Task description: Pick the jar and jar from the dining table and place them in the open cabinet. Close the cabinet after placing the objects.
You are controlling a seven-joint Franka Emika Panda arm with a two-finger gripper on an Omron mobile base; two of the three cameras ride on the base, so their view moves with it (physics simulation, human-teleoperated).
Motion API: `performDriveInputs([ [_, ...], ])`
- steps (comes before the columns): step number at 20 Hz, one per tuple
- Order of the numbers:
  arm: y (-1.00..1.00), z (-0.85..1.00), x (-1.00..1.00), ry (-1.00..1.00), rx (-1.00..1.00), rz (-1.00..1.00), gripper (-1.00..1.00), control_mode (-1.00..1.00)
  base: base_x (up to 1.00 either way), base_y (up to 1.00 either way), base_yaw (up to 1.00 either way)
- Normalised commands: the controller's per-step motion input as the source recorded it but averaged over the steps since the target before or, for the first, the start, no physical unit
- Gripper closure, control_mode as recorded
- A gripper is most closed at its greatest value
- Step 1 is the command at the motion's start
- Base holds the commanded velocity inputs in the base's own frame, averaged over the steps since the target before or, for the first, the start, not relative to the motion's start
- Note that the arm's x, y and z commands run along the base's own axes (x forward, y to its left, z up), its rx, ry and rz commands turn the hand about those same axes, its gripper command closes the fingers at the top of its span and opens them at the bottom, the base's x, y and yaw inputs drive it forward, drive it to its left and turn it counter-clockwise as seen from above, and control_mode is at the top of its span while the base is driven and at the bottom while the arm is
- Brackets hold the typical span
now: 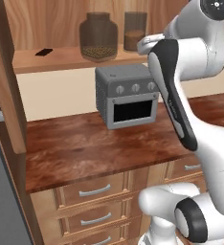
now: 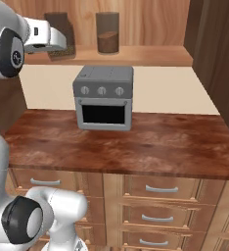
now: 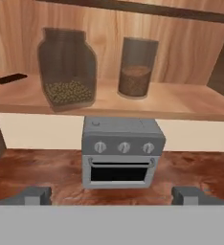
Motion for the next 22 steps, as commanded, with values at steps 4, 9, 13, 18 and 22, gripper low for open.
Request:
performDriveInputs([
  [4, -0.05, -0.12, -0.34, 0.04, 0.0, -0.04, -1.0, -1.0, 0.0, 0.0, 0.0],
  [9, 0.0, -0.02, -1.0, -0.01, 0.0, 0.0, -1.0, -1.0, 0.0, 0.0, 0.0],
  [13, 0.0, -0.04, -1.0, -0.36, 0.09, 0.0, -1.0, -1.0, 0.0, 0.0, 0.0],
  [18, 0.0, 0.0, -1.0, -0.38, 0.04, 0.06, -1.0, -1.0, 0.0, 0.0, 0.0],
  [22, 0.12, -0.18, -1.0, -0.43, 0.0, 0.08, -1.0, -1.0, 0.0, 0.0, 0.0],
])
